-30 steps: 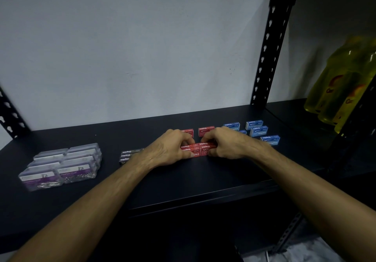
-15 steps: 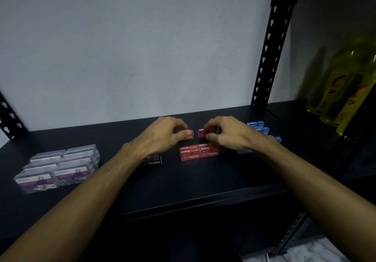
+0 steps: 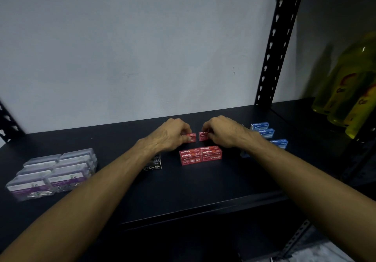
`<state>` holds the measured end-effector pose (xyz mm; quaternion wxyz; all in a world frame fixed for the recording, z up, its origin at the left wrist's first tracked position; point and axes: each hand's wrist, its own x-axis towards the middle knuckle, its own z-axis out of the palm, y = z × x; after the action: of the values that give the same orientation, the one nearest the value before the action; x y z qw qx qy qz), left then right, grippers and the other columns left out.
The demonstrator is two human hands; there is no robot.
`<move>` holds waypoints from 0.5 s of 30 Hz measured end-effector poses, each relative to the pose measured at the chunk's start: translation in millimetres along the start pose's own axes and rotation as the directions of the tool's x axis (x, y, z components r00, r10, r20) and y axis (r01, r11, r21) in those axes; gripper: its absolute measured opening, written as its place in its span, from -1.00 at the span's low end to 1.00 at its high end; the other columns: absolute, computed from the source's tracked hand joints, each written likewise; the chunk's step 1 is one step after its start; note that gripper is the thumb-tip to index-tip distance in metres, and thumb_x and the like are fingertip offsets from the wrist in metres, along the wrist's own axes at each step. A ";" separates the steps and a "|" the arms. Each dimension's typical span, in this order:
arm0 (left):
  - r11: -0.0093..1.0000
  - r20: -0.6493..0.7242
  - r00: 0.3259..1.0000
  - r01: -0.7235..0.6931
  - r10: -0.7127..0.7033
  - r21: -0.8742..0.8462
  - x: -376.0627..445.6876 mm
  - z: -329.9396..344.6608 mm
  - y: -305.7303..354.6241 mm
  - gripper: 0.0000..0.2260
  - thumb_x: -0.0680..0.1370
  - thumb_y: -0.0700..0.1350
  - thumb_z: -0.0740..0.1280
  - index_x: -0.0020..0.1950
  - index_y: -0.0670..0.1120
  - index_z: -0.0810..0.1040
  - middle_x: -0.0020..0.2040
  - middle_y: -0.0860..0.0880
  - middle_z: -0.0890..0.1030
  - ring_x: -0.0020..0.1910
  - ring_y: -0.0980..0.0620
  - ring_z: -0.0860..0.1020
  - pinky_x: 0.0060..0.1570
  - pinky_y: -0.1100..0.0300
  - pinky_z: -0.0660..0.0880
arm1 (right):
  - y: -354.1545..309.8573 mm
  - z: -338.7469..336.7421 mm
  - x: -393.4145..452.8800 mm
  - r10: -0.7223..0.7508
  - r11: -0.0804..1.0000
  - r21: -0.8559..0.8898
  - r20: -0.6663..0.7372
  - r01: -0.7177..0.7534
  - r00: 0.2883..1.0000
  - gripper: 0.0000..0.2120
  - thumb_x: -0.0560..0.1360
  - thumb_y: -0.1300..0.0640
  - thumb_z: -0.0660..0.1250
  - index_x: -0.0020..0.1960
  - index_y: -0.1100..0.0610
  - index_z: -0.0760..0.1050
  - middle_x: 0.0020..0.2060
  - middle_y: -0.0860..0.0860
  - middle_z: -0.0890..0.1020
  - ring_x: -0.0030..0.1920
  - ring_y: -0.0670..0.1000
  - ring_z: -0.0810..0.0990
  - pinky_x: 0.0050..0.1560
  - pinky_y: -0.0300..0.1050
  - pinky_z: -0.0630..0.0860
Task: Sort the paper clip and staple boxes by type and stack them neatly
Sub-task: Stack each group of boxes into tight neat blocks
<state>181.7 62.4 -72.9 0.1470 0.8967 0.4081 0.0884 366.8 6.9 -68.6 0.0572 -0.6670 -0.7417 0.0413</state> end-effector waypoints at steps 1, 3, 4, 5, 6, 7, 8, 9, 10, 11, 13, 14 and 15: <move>1.000 -0.005 1.000 -0.006 0.006 -0.004 0.7 0.8 0.4 -0.85 0.57 -0.03 0.37 0.11 -0.02 0.64 0.03 0.03 0.66 -0.02 0.09 0.60 0.02 0.16 0.54 | -0.6 0.8 0.8 -0.012 1.000 0.018 0.008 0.012 1.000 -0.78 0.56 0.18 0.25 0.14 0.06 0.60 0.03 0.00 0.68 -0.02 0.03 0.62 0.02 0.01 0.58; 1.000 -0.008 1.000 -0.011 0.011 -0.003 1.6 1.7 1.2 -0.85 0.57 -0.03 0.37 0.10 -0.01 0.64 0.01 0.04 0.66 -0.05 0.10 0.60 -0.03 0.18 0.53 | -1.9 1.9 1.7 -0.028 0.998 0.049 0.021 0.027 0.999 -0.79 0.57 0.16 0.26 0.14 0.06 0.60 0.02 0.00 0.67 -0.03 0.02 0.62 0.01 0.00 0.59; 1.000 -0.007 1.000 -0.011 0.011 -0.002 2.0 2.0 1.2 -0.85 0.57 -0.02 0.37 0.10 -0.01 0.64 0.00 0.04 0.66 -0.05 0.10 0.60 -0.04 0.19 0.52 | -2.3 2.2 1.8 -0.033 0.998 0.060 0.026 0.031 0.999 -0.79 0.58 0.15 0.26 0.14 0.07 0.60 0.02 0.00 0.67 -0.03 0.01 0.62 0.00 -0.01 0.58; 1.000 -0.006 1.000 -0.011 0.011 -0.004 2.3 2.3 1.1 -0.84 0.58 -0.02 0.36 0.11 -0.01 0.64 0.00 0.05 0.66 -0.05 0.09 0.60 -0.05 0.20 0.52 | -2.3 2.5 1.9 -0.038 0.997 0.069 0.029 0.036 0.999 -0.80 0.58 0.14 0.26 0.15 0.08 0.60 0.02 0.00 0.67 -0.03 0.01 0.62 -0.02 -0.03 0.57; 1.000 -0.006 1.000 -0.011 0.011 -0.011 2.2 2.4 0.8 -0.84 0.58 -0.02 0.36 0.11 -0.02 0.64 0.00 0.05 0.66 -0.04 0.09 0.60 -0.05 0.20 0.52 | -2.0 2.7 1.9 -0.045 0.996 0.081 0.031 0.042 0.998 -0.80 0.58 0.14 0.26 0.14 0.08 0.60 0.02 0.00 0.67 -0.03 0.00 0.62 -0.04 -0.05 0.56; 1.000 -0.004 1.000 -0.011 0.010 -0.021 1.9 2.4 0.7 -0.84 0.58 -0.02 0.35 0.12 -0.02 0.64 0.00 0.05 0.66 -0.04 0.10 0.61 -0.05 0.21 0.51 | -1.5 2.9 1.6 -0.050 0.994 0.101 0.036 0.046 0.998 -0.80 0.59 0.12 0.25 0.14 0.08 0.60 0.01 -0.01 0.67 -0.03 0.00 0.62 -0.06 -0.08 0.56; 0.999 -0.004 1.000 -0.011 0.011 -0.032 1.6 2.2 0.5 -0.83 0.59 -0.03 0.35 0.13 -0.02 0.64 -0.01 0.05 0.67 -0.05 0.11 0.61 -0.06 0.23 0.51 | -1.3 2.7 0.8 -0.052 0.991 0.124 0.046 0.046 0.998 -0.79 0.60 0.11 0.24 0.14 0.07 0.60 0.00 -0.02 0.67 -0.04 -0.01 0.63 -0.08 -0.10 0.55; 0.999 -0.001 1.000 -0.011 0.011 -0.042 1.2 2.1 0.1 -0.83 0.60 -0.03 0.33 0.13 -0.02 0.64 -0.01 0.05 0.67 -0.05 0.12 0.61 -0.07 0.25 0.50 | -1.1 2.2 -0.1 -0.051 0.988 0.145 0.058 0.042 0.997 -0.78 0.60 0.09 0.22 0.14 0.06 0.60 0.00 -0.02 0.67 -0.04 -0.01 0.63 -0.08 -0.11 0.55; 0.999 0.006 1.000 -0.012 0.012 -0.050 0.7 2.0 0.0 -0.82 0.60 -0.04 0.32 0.14 -0.02 0.64 0.00 0.05 0.67 -0.06 0.13 0.61 -0.08 0.26 0.49 | -1.0 1.7 -0.9 -0.050 0.986 0.161 0.067 0.039 0.997 -0.77 0.61 0.09 0.20 0.15 0.05 0.60 0.01 -0.02 0.68 -0.04 -0.01 0.63 -0.07 -0.11 0.56; 0.998 0.016 1.000 -0.015 0.016 -0.054 -0.5 1.8 0.1 -0.81 0.61 -0.04 0.30 0.15 -0.02 0.64 0.01 0.06 0.67 -0.05 0.14 0.60 -0.08 0.27 0.48 | -1.0 1.0 -1.5 -0.048 0.984 0.172 0.074 0.034 0.996 -0.76 0.61 0.09 0.18 0.15 0.05 0.60 0.02 -0.01 0.68 -0.03 -0.02 0.63 -0.06 -0.11 0.56; 0.998 0.038 0.999 -0.029 0.031 -0.055 -3.8 0.9 0.8 -0.79 0.63 -0.04 0.26 0.17 -0.03 0.64 0.03 0.06 0.67 -0.03 0.14 0.60 -0.05 0.24 0.51 | -2.5 -1.1 -4.0 -0.047 0.982 0.184 0.089 0.030 0.995 -0.74 0.62 0.11 0.16 0.15 0.06 0.60 0.04 0.00 0.68 -0.03 -0.02 0.63 -0.06 -0.14 0.54; 0.998 0.048 0.998 -0.035 0.038 -0.056 -6.0 0.4 1.1 -0.79 0.64 -0.04 0.25 0.17 -0.03 0.63 0.03 0.06 0.67 -0.03 0.14 0.60 -0.04 0.22 0.52 | -3.8 -2.0 -5.7 -0.049 0.982 0.189 0.097 0.030 0.994 -0.74 0.63 0.11 0.15 0.15 0.06 0.60 0.05 0.00 0.68 -0.02 -0.02 0.63 -0.07 -0.15 0.52; 0.998 0.057 0.998 -0.038 0.041 -0.055 -8.5 -0.2 1.7 -0.78 0.64 -0.03 0.23 0.17 -0.03 0.63 0.02 0.06 0.67 -0.03 0.13 0.61 -0.04 0.22 0.53 | -4.9 -2.6 -7.7 -0.052 0.980 0.195 0.105 0.031 0.993 -0.74 0.63 0.11 0.15 0.16 0.06 0.60 0.06 0.00 0.67 -0.02 -0.02 0.63 -0.07 -0.16 0.52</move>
<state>177.3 54.9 -72.5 0.1809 0.9025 0.3832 0.0764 363.1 -1.4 -65.6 0.0815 -0.6395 -0.7499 0.1484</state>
